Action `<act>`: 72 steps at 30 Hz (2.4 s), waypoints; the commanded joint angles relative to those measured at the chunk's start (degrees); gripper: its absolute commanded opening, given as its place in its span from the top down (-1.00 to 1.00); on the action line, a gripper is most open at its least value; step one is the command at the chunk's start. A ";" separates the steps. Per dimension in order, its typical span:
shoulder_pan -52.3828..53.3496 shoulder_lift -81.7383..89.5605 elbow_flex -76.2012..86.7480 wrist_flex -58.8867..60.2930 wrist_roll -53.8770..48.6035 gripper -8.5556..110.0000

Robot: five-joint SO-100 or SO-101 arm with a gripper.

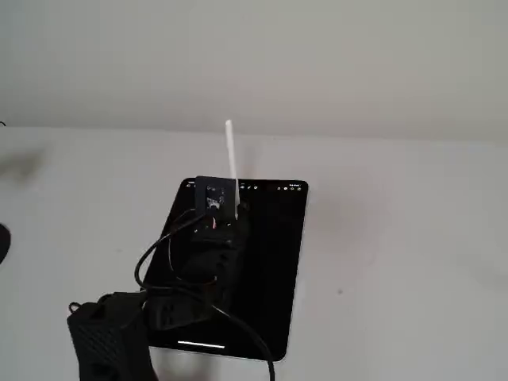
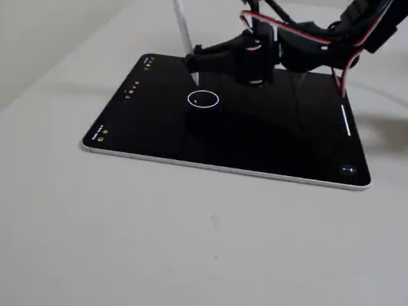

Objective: Draw 2 dots in a circle representing the eyes of a stickman

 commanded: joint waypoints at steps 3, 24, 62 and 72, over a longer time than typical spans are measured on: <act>-0.88 0.62 -0.79 -2.46 -0.88 0.86; -1.67 -0.88 -0.70 -2.20 -1.23 0.86; 2.81 26.72 -0.53 20.83 31.11 0.86; 6.50 54.58 -8.35 62.75 63.19 0.86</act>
